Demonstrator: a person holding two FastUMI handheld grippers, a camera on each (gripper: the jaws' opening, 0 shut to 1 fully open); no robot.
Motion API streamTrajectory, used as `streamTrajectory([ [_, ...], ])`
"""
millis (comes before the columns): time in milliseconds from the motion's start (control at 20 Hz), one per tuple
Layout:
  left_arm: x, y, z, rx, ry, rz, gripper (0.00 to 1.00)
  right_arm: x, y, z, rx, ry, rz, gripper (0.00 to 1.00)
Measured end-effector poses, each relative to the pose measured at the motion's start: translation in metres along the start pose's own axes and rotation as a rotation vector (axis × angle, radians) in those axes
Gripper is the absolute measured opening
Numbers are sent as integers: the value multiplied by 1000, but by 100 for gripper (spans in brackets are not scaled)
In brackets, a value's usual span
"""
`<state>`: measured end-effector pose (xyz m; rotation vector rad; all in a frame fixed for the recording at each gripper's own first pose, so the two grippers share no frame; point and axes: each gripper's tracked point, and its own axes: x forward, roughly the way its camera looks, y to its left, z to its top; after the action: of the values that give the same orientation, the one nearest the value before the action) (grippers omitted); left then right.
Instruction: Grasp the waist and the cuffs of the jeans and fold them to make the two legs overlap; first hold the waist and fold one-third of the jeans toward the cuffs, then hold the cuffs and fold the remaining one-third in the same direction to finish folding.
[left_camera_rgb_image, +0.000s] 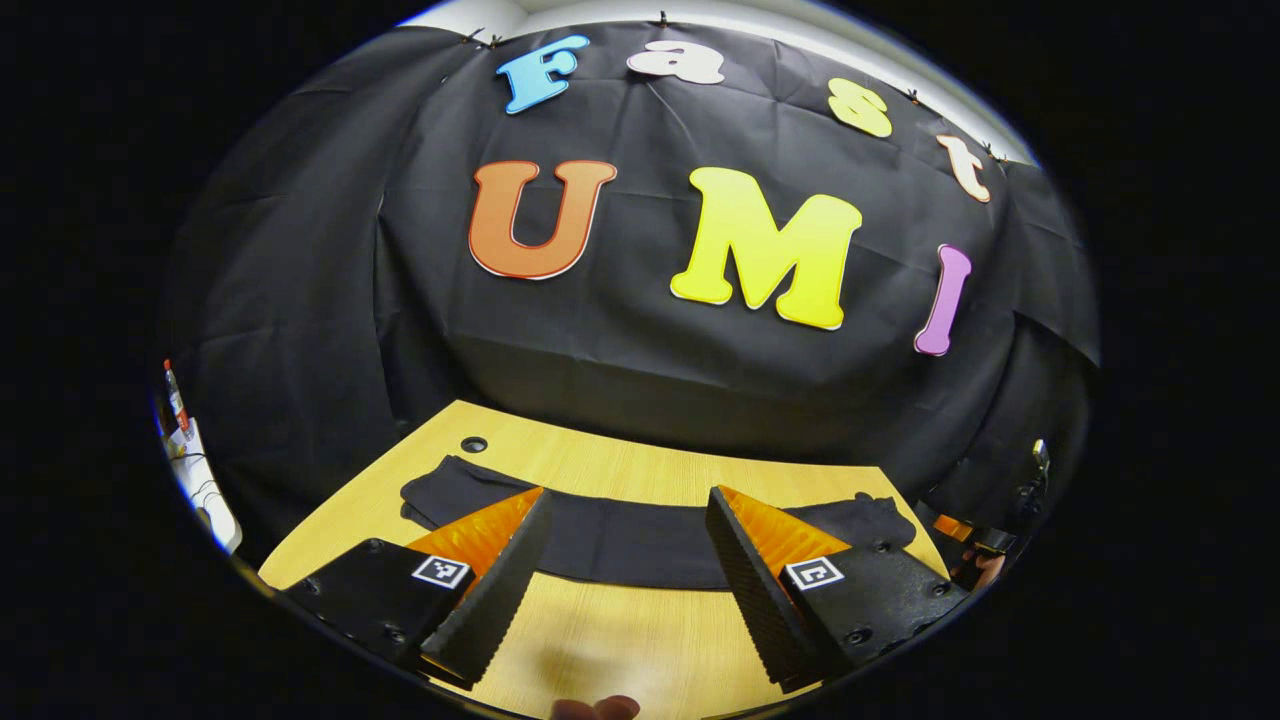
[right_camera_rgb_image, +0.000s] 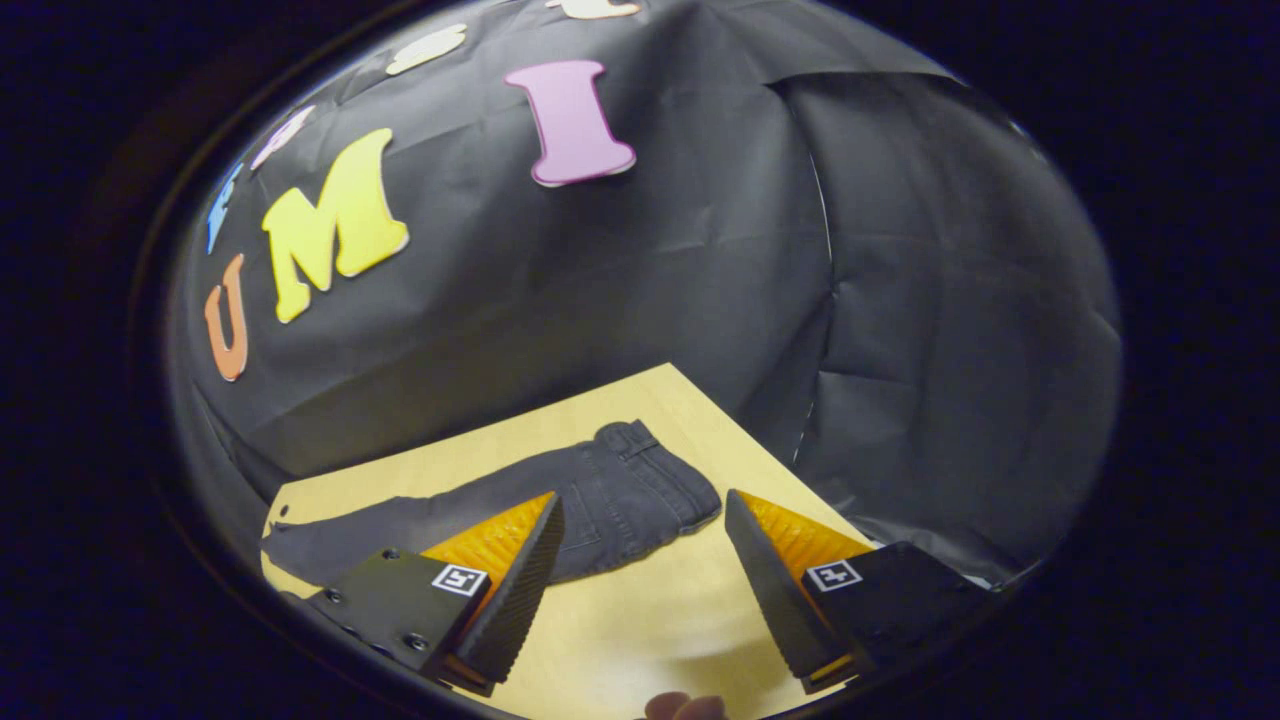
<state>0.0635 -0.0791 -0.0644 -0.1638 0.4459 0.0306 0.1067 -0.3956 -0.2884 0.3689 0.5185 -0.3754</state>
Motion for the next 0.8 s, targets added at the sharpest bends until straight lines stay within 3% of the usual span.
streamTrajectory([
  [100,4,-3,-5,18,22,14,99,32,-10,-10,-12,25,-11,95],
  [150,6,-5,-9,18,34,17,99,47,-15,-14,-12,39,-12,100],
  [350,15,-9,-18,14,78,37,99,88,-26,-24,22,75,-26,99],
  [400,16,-10,-19,14,86,38,99,95,-28,-25,29,80,-32,95],
  [450,18,-9,-21,15,94,44,99,101,-30,-28,30,89,-34,100],
  [700,27,-11,-28,-9,127,47,99,110,-25,-38,50,115,-18,99],
  [750,28,-9,-29,-12,131,48,99,111,-25,-42,44,124,-16,99],
  [800,29,-6,-30,-21,134,50,99,113,-20,-44,37,123,-12,92],
])
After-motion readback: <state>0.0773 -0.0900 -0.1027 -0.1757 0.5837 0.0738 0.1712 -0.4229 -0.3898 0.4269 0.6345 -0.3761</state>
